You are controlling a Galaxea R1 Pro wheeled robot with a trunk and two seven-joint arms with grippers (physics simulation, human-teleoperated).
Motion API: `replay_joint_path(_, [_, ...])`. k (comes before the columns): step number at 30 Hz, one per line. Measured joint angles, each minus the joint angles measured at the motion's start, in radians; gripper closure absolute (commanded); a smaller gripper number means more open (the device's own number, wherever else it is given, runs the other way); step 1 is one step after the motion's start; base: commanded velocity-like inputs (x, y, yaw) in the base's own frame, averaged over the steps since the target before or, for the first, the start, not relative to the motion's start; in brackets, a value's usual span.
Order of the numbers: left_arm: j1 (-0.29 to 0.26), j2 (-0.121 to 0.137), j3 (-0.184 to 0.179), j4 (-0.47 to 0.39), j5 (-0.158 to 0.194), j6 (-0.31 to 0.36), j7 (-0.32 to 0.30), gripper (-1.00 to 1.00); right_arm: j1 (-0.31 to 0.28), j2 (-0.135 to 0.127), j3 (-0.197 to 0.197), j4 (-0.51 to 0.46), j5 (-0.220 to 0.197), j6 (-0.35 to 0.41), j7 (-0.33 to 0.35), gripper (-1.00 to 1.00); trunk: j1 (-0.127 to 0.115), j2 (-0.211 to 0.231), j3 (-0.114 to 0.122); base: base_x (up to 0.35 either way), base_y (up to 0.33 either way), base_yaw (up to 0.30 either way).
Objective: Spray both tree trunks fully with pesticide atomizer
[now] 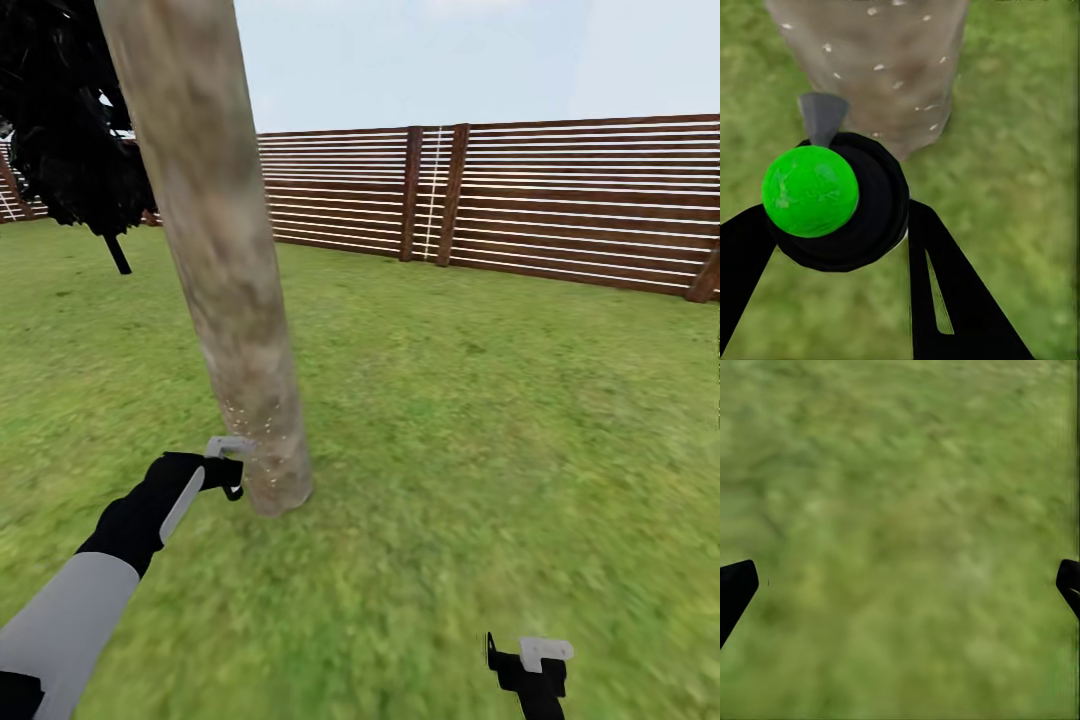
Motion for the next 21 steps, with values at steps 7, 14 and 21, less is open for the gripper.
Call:
replay_joint_path(7, [0.017, -0.002, -0.001, -0.022, 0.010, 0.037, 0.004, 1.00, 0.000, 0.000, 0.001, 0.000, 0.001, 0.000, 0.000, -1.00, 0.000, 0.000, 0.000, 0.000, -0.275, 0.000])
replay_joint_path(14, [0.061, 0.006, 0.010, -0.013, 0.010, 0.034, 0.008, 1.00, 0.000, 0.002, 0.004, 0.000, 0.002, 0.000, 0.002, -1.00, 0.000, 0.000, 0.000, 0.033, -0.275, 0.003])
replay_joint_path(21, [0.063, 0.000, 0.020, -0.006, 0.012, 0.033, 0.011, 1.00, 0.000, 0.003, 0.005, 0.000, 0.003, 0.000, 0.002, -1.00, 0.000, 0.000, 0.000, 0.132, -0.275, 0.220])
